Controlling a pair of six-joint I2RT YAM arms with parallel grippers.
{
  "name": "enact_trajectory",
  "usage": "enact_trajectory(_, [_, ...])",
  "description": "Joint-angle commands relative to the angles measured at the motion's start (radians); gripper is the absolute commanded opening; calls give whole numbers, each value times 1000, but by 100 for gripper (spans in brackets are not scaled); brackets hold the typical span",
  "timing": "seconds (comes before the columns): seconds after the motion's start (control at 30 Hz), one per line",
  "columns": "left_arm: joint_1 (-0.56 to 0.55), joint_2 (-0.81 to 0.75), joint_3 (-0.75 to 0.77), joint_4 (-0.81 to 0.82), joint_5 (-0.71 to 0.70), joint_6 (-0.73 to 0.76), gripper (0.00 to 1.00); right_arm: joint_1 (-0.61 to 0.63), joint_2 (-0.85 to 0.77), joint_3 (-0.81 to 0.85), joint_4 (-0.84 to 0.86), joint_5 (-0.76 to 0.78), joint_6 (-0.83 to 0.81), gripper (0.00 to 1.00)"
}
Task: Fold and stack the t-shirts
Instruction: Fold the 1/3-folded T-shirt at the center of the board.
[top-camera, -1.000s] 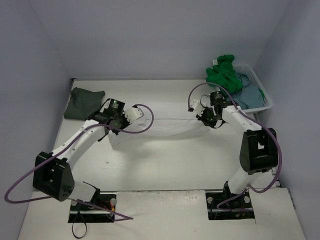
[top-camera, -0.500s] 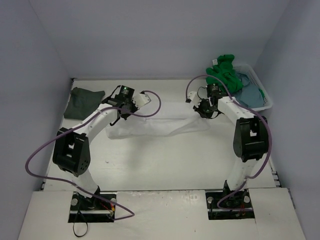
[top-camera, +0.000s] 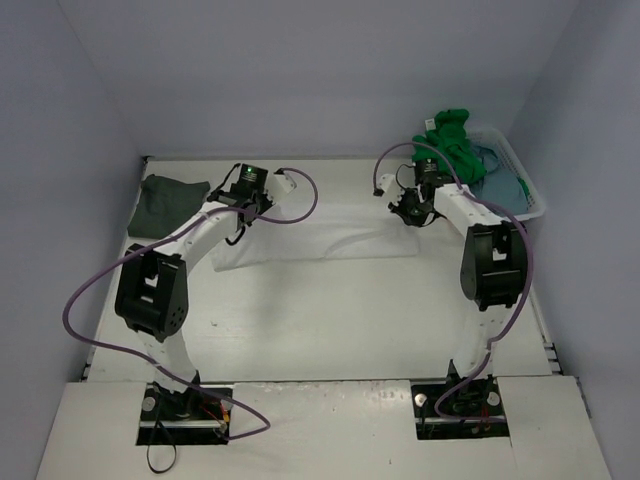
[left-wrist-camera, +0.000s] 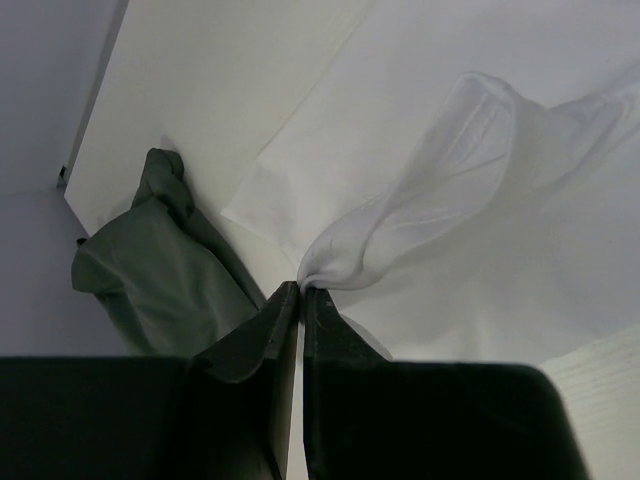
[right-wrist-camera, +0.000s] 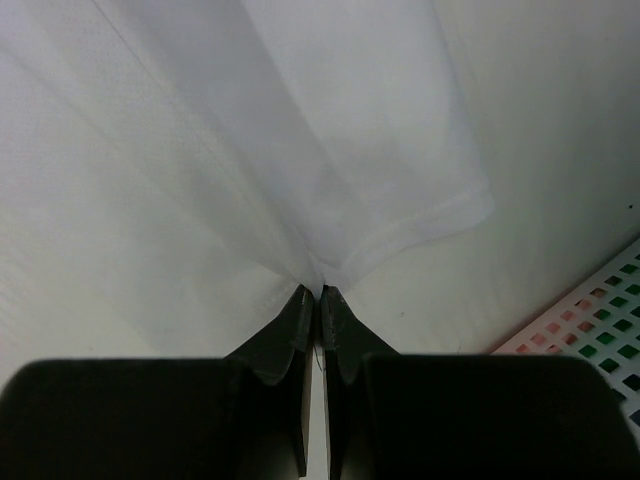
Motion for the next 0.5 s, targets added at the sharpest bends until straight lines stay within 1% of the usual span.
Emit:
enact_trajectory(0.0, [15,2,81,74,-55,1,0,-5,16,69,7,24,5,0])
enact_trajectory(0.23, [25,49,118,126,-76,-2,0,-1,74,128,7,30,16,0])
enact_trajectory(0.47, [29,133,162,148,-90,-4,0,4,126,183,15,41,36,0])
